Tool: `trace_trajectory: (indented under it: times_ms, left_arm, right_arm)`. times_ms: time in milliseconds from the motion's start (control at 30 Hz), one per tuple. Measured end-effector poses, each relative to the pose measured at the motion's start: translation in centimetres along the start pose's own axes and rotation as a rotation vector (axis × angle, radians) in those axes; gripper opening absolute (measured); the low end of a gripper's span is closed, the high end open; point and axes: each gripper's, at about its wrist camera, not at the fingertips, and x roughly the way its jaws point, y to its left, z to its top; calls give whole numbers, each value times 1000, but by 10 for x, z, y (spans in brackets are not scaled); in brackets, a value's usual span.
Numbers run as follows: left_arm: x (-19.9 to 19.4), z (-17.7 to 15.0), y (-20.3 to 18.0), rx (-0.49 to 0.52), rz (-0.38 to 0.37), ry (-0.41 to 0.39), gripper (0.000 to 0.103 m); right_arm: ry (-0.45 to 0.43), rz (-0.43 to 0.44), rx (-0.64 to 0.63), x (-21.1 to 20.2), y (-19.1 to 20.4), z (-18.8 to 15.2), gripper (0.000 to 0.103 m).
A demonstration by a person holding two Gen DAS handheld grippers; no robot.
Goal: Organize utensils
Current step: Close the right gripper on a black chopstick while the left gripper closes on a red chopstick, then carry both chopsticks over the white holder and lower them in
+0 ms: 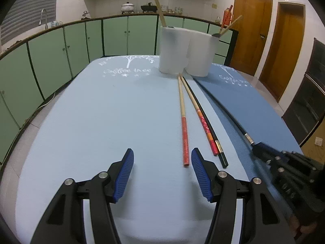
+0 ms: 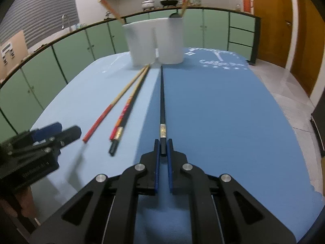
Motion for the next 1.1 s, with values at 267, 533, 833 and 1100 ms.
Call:
trace_trajectory:
  times_ms: [267,533,833,1100]
  left_arm:
    - [15,-3,-13,13,28,18,45]
    - [14,-3,-16,3,62,14,32]
    - [15,-3,-28,36,65,14,6]
    - [-3,6,-33,65,47,-3,6]
  right_arm:
    - [0,-19,33,1,-14,0,6]
    - [-14,-16,40,-2,-13,3,6]
    - [-15,-16,50,-4,-16,4,6]
    - [-43,-14,48,-15,-19,10,6]
